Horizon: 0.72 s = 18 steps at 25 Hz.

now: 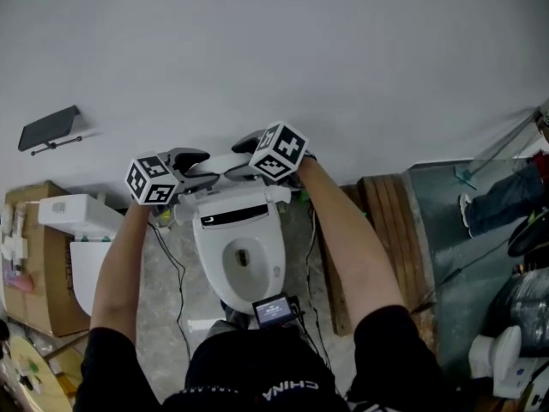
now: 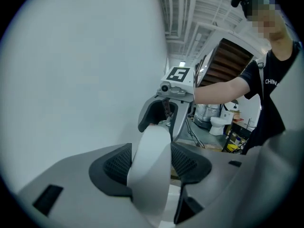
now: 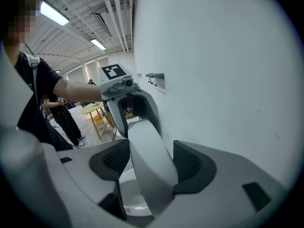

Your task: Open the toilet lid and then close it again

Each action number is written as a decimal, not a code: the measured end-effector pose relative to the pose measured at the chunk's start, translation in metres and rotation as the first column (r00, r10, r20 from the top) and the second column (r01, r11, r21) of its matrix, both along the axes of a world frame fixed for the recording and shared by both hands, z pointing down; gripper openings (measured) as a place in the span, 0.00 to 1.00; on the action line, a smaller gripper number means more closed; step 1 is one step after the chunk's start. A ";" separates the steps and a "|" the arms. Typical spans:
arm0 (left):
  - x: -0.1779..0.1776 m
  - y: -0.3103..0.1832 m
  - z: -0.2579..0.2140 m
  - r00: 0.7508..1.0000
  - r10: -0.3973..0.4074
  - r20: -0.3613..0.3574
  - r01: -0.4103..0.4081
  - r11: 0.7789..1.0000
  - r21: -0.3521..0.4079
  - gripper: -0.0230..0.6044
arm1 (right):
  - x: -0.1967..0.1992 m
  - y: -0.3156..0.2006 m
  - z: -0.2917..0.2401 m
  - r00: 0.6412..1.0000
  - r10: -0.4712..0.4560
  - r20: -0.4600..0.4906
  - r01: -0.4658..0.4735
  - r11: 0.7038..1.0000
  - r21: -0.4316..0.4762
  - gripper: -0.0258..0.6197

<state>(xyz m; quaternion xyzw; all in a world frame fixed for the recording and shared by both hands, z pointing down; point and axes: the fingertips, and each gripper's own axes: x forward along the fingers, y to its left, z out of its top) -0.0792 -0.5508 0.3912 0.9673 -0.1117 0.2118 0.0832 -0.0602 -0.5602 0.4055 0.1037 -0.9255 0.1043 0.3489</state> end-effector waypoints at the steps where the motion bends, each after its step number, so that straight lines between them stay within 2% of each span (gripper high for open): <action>1: 0.000 -0.006 0.000 1.000 -0.013 -0.005 0.013 1.000 -0.003 0.44 | 0.000 -0.006 0.000 1.000 -0.001 0.005 0.001 1.000 -0.003 0.47; 7: -0.005 -0.048 -0.003 0.993 -0.102 -0.050 0.102 0.995 -0.005 0.45 | -0.005 -0.047 -0.005 1.000 -0.005 0.027 0.005 1.000 -0.011 0.47; 18: -0.011 -0.108 -0.004 0.982 -0.168 -0.085 0.167 0.986 -0.026 0.45 | -0.011 -0.107 -0.011 0.998 0.006 0.067 -0.005 1.000 -0.012 0.47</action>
